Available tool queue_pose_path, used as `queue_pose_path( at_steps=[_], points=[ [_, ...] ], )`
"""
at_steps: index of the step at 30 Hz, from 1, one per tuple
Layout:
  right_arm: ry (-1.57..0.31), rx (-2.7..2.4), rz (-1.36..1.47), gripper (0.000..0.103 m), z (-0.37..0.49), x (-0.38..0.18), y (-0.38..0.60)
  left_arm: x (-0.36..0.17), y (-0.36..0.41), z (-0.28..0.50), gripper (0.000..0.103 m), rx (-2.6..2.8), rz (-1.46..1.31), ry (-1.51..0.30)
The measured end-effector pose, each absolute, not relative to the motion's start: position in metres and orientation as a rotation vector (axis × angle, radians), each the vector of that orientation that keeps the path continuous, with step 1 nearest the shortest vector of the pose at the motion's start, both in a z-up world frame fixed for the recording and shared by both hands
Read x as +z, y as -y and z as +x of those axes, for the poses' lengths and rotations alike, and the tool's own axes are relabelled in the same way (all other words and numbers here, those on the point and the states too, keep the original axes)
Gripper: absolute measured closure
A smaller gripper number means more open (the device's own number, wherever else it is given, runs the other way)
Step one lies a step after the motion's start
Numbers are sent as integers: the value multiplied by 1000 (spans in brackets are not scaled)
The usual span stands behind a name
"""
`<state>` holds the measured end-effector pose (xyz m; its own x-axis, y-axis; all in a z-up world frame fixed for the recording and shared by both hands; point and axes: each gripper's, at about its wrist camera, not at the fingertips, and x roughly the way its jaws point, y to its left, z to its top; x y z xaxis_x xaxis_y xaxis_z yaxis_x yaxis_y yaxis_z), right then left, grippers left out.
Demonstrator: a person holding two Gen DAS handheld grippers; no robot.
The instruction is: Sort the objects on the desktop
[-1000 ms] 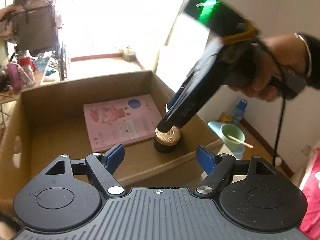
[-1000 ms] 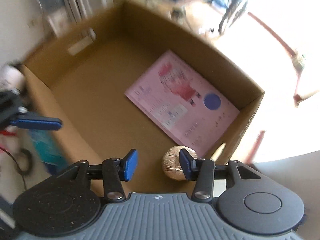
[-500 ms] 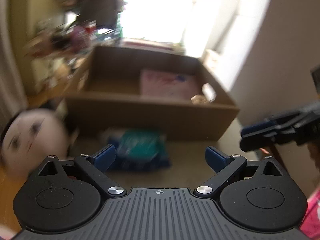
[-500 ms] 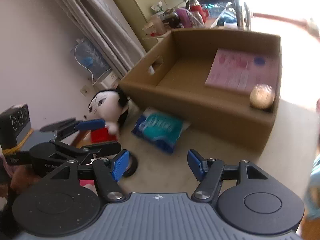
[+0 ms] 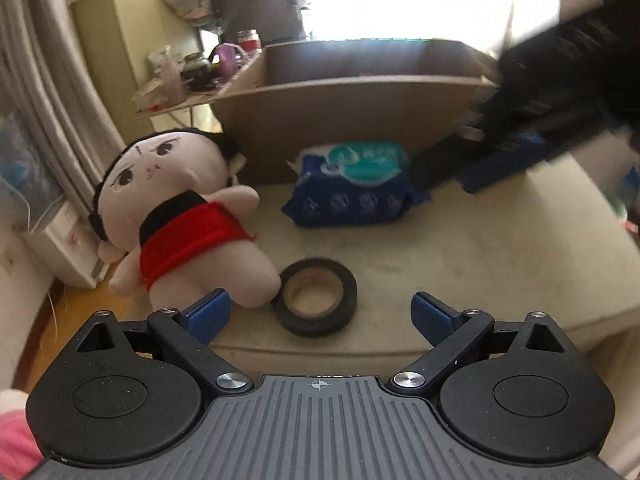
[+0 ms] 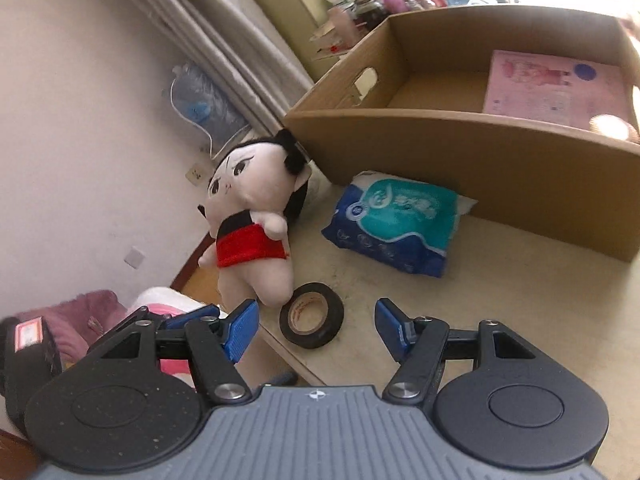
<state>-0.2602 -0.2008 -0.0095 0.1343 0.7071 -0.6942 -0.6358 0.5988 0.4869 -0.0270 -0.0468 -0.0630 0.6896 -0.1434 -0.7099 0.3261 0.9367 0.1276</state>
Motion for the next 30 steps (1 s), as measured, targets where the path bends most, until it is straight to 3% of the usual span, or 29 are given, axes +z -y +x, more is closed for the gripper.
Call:
queue_pose_path(
  at_steps=[6, 17, 30],
  points=[
    [-1061, 991, -19, 48, -260, -30, 164, -77, 45, -21, 12, -308, 264, -814],
    [-1121, 989, -235, 59, -250, -62, 118, -98, 33, 11, 30, -389, 218, -950],
    [-1175, 996, -299, 74, -253, -72, 125, -95, 34, 3, 37, -447, 197, -961]
  ],
)
